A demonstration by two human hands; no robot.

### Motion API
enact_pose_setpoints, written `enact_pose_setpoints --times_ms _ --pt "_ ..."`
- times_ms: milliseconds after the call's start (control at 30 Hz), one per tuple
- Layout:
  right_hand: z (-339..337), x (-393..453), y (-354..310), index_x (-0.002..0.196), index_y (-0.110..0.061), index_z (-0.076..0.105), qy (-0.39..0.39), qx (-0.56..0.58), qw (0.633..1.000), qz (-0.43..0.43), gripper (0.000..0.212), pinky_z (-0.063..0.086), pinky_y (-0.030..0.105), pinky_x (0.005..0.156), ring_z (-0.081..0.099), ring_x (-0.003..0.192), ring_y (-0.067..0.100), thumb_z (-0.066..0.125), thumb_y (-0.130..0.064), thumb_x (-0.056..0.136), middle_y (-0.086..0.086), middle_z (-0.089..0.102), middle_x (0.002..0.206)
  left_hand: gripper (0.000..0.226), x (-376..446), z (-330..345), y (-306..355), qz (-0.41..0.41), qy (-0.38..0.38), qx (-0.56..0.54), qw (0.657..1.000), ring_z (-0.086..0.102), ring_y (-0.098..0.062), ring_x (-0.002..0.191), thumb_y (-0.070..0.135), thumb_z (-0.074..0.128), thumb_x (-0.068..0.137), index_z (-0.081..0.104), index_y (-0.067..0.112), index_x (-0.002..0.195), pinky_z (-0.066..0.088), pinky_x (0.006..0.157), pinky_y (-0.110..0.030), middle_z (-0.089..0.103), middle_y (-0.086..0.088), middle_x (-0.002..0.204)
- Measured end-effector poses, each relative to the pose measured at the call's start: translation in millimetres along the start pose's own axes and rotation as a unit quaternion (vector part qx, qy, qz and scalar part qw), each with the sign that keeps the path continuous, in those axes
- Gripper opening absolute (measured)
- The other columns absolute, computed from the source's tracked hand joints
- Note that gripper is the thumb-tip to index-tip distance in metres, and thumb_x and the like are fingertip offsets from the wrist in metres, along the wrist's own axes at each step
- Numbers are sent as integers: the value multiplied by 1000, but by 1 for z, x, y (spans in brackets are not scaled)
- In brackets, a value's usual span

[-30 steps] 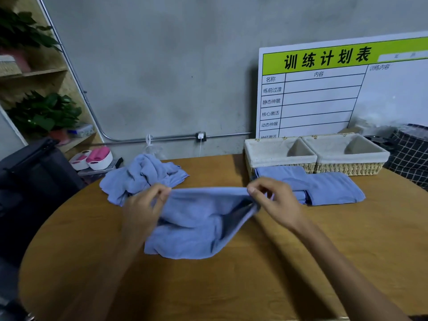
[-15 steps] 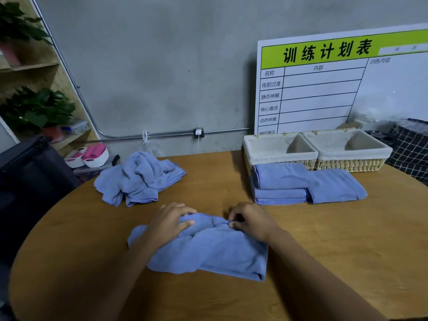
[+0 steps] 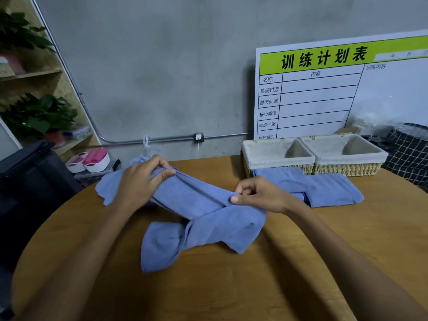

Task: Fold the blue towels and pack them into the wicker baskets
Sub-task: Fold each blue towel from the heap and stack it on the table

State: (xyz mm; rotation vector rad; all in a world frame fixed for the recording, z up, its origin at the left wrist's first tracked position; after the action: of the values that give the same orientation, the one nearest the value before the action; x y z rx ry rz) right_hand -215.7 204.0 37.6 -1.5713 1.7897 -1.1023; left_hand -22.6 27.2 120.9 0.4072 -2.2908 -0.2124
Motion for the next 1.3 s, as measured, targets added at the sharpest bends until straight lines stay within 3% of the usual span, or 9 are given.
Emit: enact_pose_setpoints --times_ms 167,367,600,700,800,900,1067,1167,1300 --pt "-39 -1 -7 73 -21 64 131 -117 984 -19 21 39 32 56 45 55 3 70 -32 91 -14 54 59 31 2 -3 -3 -44 3 -7 999 50 -8 60 45 71 89 63 16 81 35 59 -28 53 12 57" --pt "-59 -5 -15 75 -29 56 166 -185 969 12 6 49 39 65 53 63 7 60 -32 77 -14 60 70 16 -6 1 9 -47 9 -137 989 57 11 72 15 72 89 59 12 79 37 64 -6 63 31 78" --pt "-38 1 14 81 -22 49 36 -469 878 91 13 32 31 56 56 82 29 61 -27 81 4 62 85 17 15 -45 4 -49 113 -73 990 61 -3 74 28 78 86 69 16 81 45 71 -25 67 11 77" --pt "-34 -3 39 80 -17 52 15 -453 883 121 11 28 31 52 51 78 27 60 -24 82 5 58 81 19 23 -52 6 -35 109 -40 993 63 -16 73 38 77 87 68 22 80 48 68 -32 69 5 77" --pt "-52 -9 51 90 -12 68 47 -350 927 127 11 47 38 67 60 87 28 57 -16 90 7 69 93 31 21 -33 -32 -110 26 -23 993 58 -17 68 60 72 80 65 30 78 47 65 -38 63 5 68" --pt "-83 -16 38 96 -8 71 180 -241 949 92 17 43 33 69 63 87 28 55 -3 95 10 71 93 44 4 -19 -55 -159 -8 -32 987 55 -23 64 75 59 72 63 32 78 44 62 -37 58 1 63" --pt "-118 -33 -3 102 -12 63 376 -321 869 23 25 50 46 67 59 88 37 47 1 89 12 63 100 12 -1 -51 -34 -148 151 -101 972 57 -1 73 33 75 88 67 28 80 43 69 -20 69 1 81" --pt "-127 -40 4 101 -11 58 375 -341 861 29 25 49 46 66 57 88 40 46 5 86 12 58 102 11 1 -71 -36 -131 200 -114 964 63 -24 79 30 74 89 70 20 86 49 76 -34 71 -13 86" --pt "-138 -66 2 98 -15 58 404 -319 857 23 26 42 39 61 57 87 37 44 1 82 8 58 98 14 -2 -66 -29 -112 132 -97 980 61 -38 79 27 76 88 65 32 80 46 70 -39 68 -19 80"
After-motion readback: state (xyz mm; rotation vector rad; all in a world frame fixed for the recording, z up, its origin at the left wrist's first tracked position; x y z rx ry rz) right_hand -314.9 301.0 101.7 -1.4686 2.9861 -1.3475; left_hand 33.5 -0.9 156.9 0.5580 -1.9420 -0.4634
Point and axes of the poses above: each hand's wrist, its own x-axis towards the middle knuckle, its own z-axis out of the palm, y = z × x, the point moved 9 cm from there along x, towards the middle knuckle
